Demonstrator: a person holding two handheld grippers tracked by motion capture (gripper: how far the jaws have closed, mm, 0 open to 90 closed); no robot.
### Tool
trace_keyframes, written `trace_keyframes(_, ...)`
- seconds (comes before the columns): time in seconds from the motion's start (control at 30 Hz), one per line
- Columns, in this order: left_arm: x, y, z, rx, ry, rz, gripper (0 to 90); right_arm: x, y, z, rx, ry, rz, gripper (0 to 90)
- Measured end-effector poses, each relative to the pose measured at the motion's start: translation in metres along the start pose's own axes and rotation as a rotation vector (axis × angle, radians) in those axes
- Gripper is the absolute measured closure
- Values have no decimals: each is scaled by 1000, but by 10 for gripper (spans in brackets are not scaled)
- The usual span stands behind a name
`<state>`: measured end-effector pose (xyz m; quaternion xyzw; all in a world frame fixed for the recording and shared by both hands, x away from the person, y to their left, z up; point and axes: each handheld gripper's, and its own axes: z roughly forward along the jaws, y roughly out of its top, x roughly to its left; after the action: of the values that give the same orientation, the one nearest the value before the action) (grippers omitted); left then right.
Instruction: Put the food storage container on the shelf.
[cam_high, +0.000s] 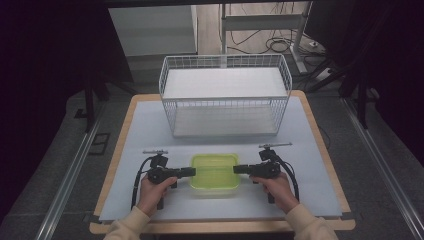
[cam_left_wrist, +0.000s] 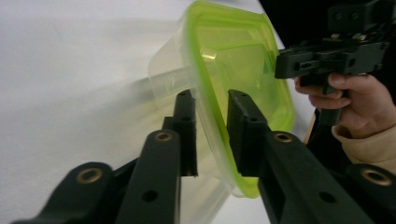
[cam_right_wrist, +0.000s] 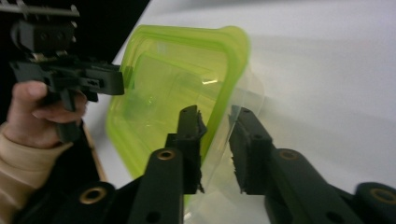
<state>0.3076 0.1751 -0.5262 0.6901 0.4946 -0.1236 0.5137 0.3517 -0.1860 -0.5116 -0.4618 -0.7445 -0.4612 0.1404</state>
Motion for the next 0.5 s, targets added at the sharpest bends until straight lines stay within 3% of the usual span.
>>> trace_keyframes(0.2, -13, -1, -3, -13, 29, 73, 810, 5, -1, -9, -34, 1, 10, 812)
trace_keyframes(0.5, -18, 0, -8, -34, 3, 68, 814, 15, -2, -18, -72, 5, -22, 812)
